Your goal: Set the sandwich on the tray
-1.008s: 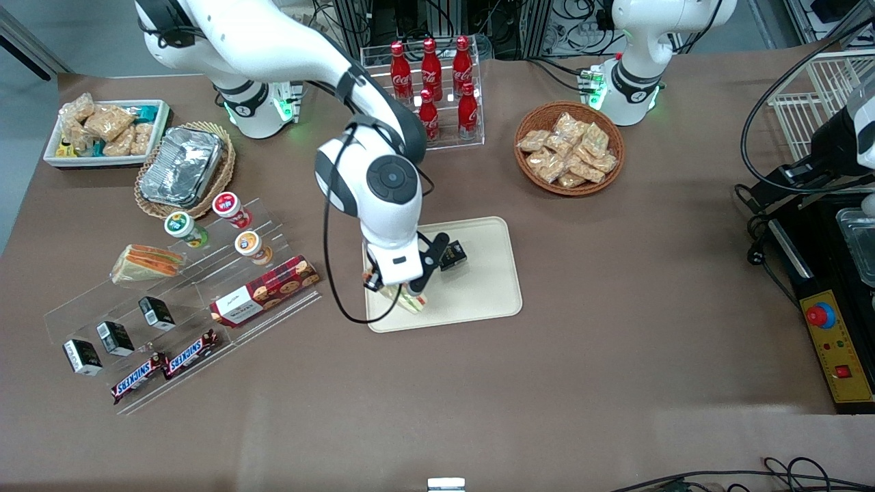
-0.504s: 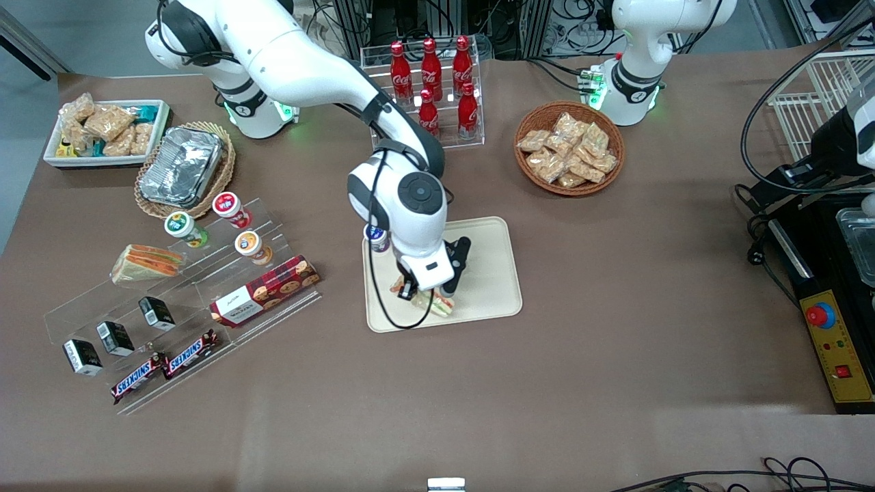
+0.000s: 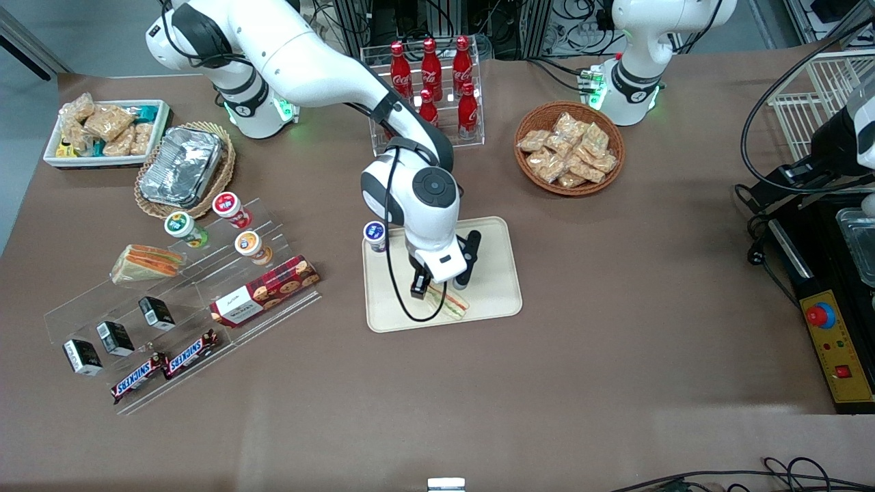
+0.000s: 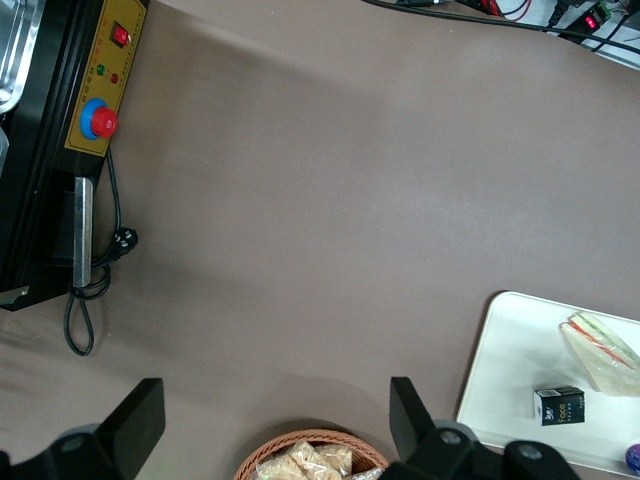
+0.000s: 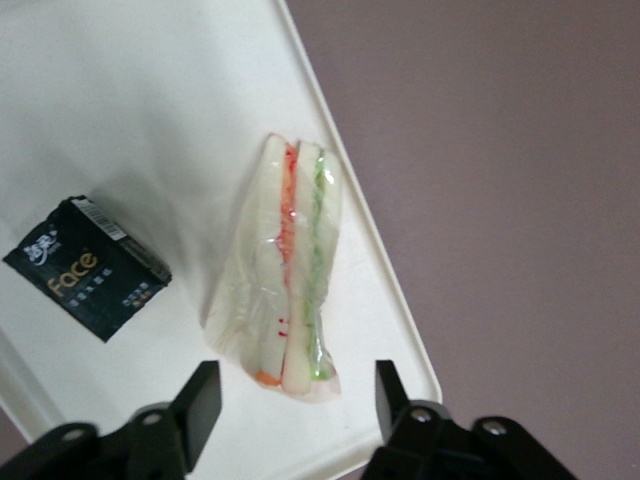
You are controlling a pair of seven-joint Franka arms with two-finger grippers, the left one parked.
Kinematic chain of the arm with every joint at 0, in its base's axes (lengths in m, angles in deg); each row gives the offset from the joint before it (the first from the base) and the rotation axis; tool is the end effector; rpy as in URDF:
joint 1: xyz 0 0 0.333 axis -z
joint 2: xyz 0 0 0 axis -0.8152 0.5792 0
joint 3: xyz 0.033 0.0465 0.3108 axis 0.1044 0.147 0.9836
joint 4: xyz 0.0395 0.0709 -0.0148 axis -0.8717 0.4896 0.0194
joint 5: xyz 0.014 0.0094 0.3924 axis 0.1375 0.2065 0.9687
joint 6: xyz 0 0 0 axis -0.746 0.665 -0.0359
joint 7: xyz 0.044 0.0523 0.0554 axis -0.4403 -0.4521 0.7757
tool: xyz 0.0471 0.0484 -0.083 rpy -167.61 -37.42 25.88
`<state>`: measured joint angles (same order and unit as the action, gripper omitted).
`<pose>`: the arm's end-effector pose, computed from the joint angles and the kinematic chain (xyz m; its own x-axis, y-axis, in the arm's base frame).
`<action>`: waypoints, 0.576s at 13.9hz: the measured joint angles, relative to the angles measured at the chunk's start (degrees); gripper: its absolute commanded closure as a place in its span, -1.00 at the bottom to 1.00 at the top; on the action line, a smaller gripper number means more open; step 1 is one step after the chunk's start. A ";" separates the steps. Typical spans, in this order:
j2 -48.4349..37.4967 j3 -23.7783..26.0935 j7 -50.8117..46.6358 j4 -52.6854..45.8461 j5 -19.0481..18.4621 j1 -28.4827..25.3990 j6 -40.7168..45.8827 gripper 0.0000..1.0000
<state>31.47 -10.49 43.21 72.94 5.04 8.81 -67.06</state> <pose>0.5502 0.4945 0.2978 0.3333 0.9415 -0.0495 0.9329 -0.3217 0.1618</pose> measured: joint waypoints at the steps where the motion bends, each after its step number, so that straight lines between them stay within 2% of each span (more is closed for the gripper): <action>1: -0.64 -0.26 -1.11 -0.57 0.20 0.21 -0.06 -1.00; 3: -3.68 -0.68 -7.09 -0.94 1.04 1.31 1.28 -1.00; 6: -9.53 -0.78 -22.08 -0.61 1.79 5.20 10.51 -1.00; 8: -12.28 -0.74 -26.90 -0.19 1.99 8.25 14.03 -1.00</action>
<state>19.19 -11.23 16.31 72.75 7.03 17.06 -53.03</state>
